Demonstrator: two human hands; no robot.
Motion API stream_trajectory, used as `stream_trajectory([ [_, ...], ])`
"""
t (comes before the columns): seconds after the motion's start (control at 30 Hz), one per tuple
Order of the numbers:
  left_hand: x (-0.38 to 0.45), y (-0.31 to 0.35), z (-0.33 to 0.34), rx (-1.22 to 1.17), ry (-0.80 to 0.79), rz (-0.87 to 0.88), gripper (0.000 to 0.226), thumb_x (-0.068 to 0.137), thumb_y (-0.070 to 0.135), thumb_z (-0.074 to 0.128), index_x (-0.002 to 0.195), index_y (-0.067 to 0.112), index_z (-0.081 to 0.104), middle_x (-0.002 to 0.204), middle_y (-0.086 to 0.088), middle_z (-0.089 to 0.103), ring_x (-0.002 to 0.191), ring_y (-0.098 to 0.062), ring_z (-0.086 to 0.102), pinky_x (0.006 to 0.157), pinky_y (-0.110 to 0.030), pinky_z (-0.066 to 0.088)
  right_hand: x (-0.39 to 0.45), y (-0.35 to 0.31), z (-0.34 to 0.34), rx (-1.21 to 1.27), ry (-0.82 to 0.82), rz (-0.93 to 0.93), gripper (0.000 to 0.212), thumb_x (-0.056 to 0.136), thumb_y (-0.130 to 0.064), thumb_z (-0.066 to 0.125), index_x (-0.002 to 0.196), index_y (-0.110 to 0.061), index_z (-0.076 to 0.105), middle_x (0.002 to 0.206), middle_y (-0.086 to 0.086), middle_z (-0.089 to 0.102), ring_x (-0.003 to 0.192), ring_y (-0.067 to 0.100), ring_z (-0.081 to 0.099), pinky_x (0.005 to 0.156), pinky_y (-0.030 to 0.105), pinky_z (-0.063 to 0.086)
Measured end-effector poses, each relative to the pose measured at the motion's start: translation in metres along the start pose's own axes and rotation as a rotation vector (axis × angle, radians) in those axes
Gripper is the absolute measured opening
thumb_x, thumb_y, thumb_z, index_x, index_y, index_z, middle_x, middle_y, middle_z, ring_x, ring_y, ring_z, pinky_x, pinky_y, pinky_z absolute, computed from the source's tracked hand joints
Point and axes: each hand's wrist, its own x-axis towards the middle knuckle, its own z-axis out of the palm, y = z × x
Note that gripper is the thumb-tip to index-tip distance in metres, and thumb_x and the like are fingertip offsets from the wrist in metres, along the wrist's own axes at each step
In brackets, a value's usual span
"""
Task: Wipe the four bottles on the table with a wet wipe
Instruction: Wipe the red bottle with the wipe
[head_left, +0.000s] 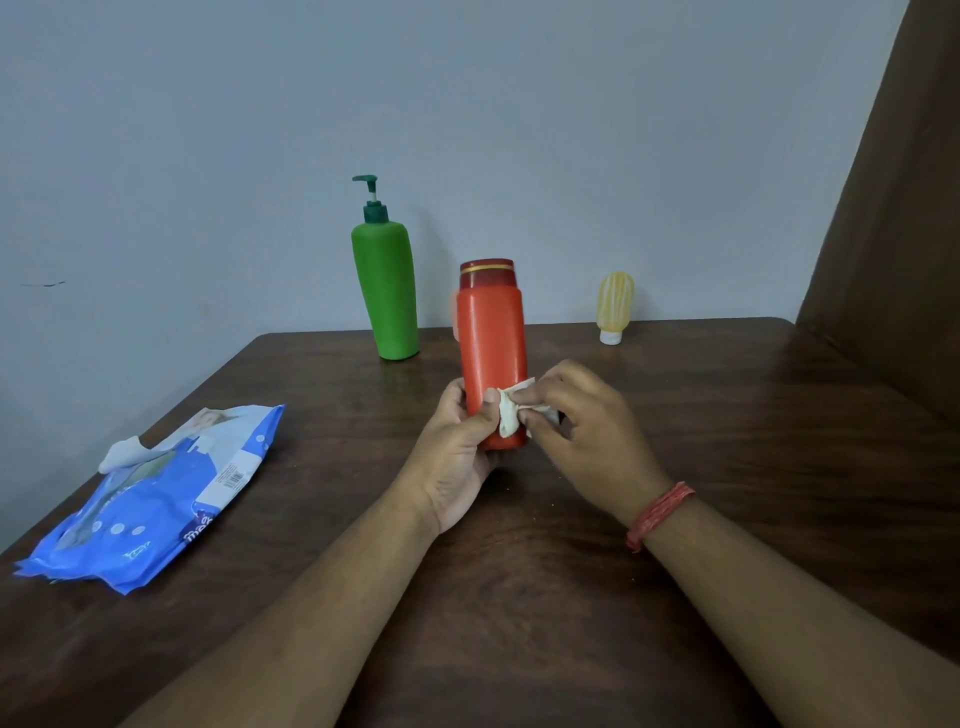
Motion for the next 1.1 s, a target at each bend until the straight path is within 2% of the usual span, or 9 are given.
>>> stream_trajectory([
  [0.13,-0.001,-0.001,0.002,0.054,-0.008,0.001,0.057,0.086,0.032,0.065,0.139,0.017,0.047,0.134,-0.007,0.065,0.126,-0.028,0.061,0.1,-0.042,0.052,0.003,0.003,-0.003,0.023,0.098,0.091,0.019,0.087,-0.005,0.071,0.102,-0.017,0.075,0.096,-0.006,0.059,0.087,0.0,0.057,0.073,0.007,0.042],
  [0.23,-0.001,-0.004,0.004,0.136,-0.032,0.001,0.06,0.083,0.032,0.068,0.138,0.02,0.048,0.136,-0.006,0.063,0.127,-0.025,0.059,0.101,-0.042,0.052,0.006,0.008,-0.009,0.049,0.155,0.16,0.019,0.088,-0.006,0.069,0.101,-0.02,0.073,0.097,-0.008,0.06,0.089,0.002,0.059,0.073,0.014,0.047],
  [0.4,-0.001,-0.001,-0.001,0.146,-0.004,0.021,0.061,0.082,0.03,0.07,0.139,0.02,0.05,0.133,-0.004,0.066,0.123,-0.024,0.063,0.103,-0.046,0.051,0.002,0.008,-0.007,0.19,0.052,0.167,0.016,0.089,-0.007,0.07,0.099,-0.019,0.073,0.097,-0.014,0.063,0.09,0.008,0.065,0.075,0.03,0.058],
  [0.5,-0.002,-0.001,-0.003,0.225,-0.034,0.008,0.054,0.082,0.03,0.07,0.133,0.024,0.053,0.131,-0.002,0.065,0.121,-0.021,0.064,0.1,-0.044,0.054,0.006,0.012,-0.008,0.236,0.108,0.235,0.015,0.09,-0.009,0.069,0.095,-0.023,0.073,0.096,-0.011,0.066,0.089,0.011,0.067,0.076,0.038,0.059],
  [0.6,-0.003,-0.006,0.0,0.397,-0.089,0.021,0.048,0.085,0.032,0.069,0.13,0.027,0.053,0.126,-0.003,0.066,0.114,-0.017,0.066,0.096,-0.041,0.056,0.015,0.013,-0.021,0.407,0.299,0.371,0.029,0.093,-0.008,0.067,0.087,-0.036,0.071,0.09,-0.004,0.071,0.083,0.014,0.069,0.07,0.034,0.056],
  [0.7,-0.003,-0.008,0.003,0.553,-0.128,0.037,0.048,0.093,0.03,0.068,0.136,0.03,0.049,0.128,0.002,0.065,0.117,-0.014,0.064,0.101,-0.041,0.054,0.021,0.011,-0.037,0.525,0.443,0.388,0.032,0.093,-0.005,0.065,0.084,-0.035,0.071,0.082,-0.001,0.074,0.078,0.013,0.069,0.068,0.031,0.055],
  [0.8,-0.004,-0.007,0.003,0.532,-0.124,0.037,0.048,0.089,0.033,0.069,0.133,0.033,0.049,0.129,0.002,0.064,0.119,-0.015,0.063,0.102,-0.043,0.053,0.017,0.007,-0.035,0.549,0.392,0.365,0.026,0.092,-0.004,0.068,0.089,-0.03,0.07,0.09,-0.003,0.074,0.089,0.012,0.071,0.075,0.029,0.058],
  [0.93,-0.004,-0.004,0.0,0.399,-0.089,0.018,0.049,0.082,0.033,0.07,0.128,0.031,0.053,0.126,0.0,0.066,0.115,-0.014,0.066,0.1,-0.043,0.054,0.01,0.011,-0.022,0.429,0.208,0.347,0.03,0.092,-0.008,0.069,0.086,-0.038,0.068,0.094,-0.004,0.073,0.091,0.015,0.07,0.079,0.039,0.06],
  [1.1,-0.005,-0.005,0.003,0.484,-0.128,-0.001,0.05,0.083,0.035,0.071,0.129,0.034,0.051,0.129,0.0,0.065,0.118,-0.015,0.064,0.102,-0.044,0.053,0.016,0.007,-0.033,0.486,0.38,0.355,0.024,0.092,-0.008,0.069,0.089,-0.032,0.069,0.091,-0.006,0.074,0.089,0.01,0.071,0.074,0.028,0.058],
])
